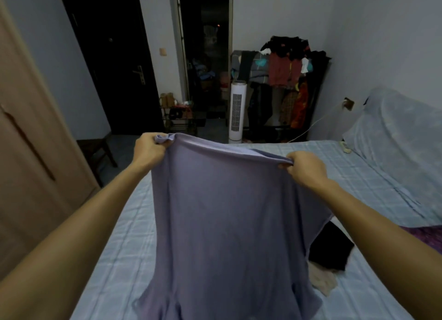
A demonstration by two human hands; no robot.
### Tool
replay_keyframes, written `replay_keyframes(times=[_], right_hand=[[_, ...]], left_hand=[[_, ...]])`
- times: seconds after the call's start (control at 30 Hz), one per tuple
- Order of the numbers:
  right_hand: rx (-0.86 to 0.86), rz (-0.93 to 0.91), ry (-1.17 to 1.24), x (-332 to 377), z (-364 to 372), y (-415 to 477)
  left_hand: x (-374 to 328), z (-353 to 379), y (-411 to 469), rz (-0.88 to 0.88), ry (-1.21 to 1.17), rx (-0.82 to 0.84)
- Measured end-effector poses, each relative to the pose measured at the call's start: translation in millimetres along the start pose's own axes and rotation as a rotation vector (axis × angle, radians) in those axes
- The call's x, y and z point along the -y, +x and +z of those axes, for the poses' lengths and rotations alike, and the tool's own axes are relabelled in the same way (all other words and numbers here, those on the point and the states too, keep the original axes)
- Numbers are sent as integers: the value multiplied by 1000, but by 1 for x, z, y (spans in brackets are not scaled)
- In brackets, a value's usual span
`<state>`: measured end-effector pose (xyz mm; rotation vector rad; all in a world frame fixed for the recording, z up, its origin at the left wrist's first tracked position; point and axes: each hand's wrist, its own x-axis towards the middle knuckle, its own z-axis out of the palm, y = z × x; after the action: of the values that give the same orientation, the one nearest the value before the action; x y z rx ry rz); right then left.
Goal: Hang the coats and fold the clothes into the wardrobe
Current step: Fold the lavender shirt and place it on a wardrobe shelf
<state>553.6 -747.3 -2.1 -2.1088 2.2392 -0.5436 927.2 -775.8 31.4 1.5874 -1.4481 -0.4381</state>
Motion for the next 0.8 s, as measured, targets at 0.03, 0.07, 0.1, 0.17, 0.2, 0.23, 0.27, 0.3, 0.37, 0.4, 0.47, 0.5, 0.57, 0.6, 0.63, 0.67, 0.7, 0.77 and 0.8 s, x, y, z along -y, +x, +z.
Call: replay_keyframes(times=[0.03, 0.07, 0.1, 0.17, 0.2, 0.23, 0.27, 0.3, 0.37, 0.4, 0.47, 0.5, 0.57, 0.6, 0.63, 0.67, 0.7, 0.77, 0.8], right_hand=[[5, -21, -19, 2, 1, 12], [14, -39, -36, 3, 2, 24], [24, -56, -52, 4, 3, 37], [67, -89, -82, 6, 4, 64], [97, -109, -100, 7, 5, 78], [125, -132, -134, 8, 4, 92], [137, -158, -188, 9, 1, 106], [122, -179, -242, 10, -2, 119], [10, -203, -291, 10, -13, 142], [-65, -213, -288, 10, -20, 149], [-218, -230, -238, 10, -31, 160], [-290, -247, -209, 10, -35, 159], [-371, -258, -185, 7, -35, 150], [-378, -257, -186, 4, -33, 139], [-363, -257, -198, 0, -29, 125], [-335, -262, -216, -5, -22, 108], [-298, -271, -229, -10, -15, 89], [-213, -301, -214, -20, 3, 44], [-167, -308, -199, -25, 14, 20]], left_hand=[[3, 5, 9, -18, -11, -6], [7, 11, 19, -43, -27, -11], [11, 17, 30, -73, -45, -16], [16, 28, 54, -117, -59, -24], [16, 33, 66, -122, -55, -24], [15, 38, 78, -124, -54, -23], [12, 43, 90, -126, -55, -21], [9, 48, 102, -129, -57, -17], [0, 54, 127, -129, -90, -16], [-7, 53, 137, -121, -112, -29], [-17, 53, 155, -78, -169, -83], [-22, 51, 159, -51, -206, -108], [-27, 49, 154, -21, -293, -115], [-27, 49, 144, -14, -327, -101], [-26, 49, 129, -17, -361, -80], [-21, 49, 110, -27, -387, -50], [-14, 50, 87, -29, -396, -7], [11, 51, 37, -30, -356, 119], [24, 51, 12, -28, -317, 186]])
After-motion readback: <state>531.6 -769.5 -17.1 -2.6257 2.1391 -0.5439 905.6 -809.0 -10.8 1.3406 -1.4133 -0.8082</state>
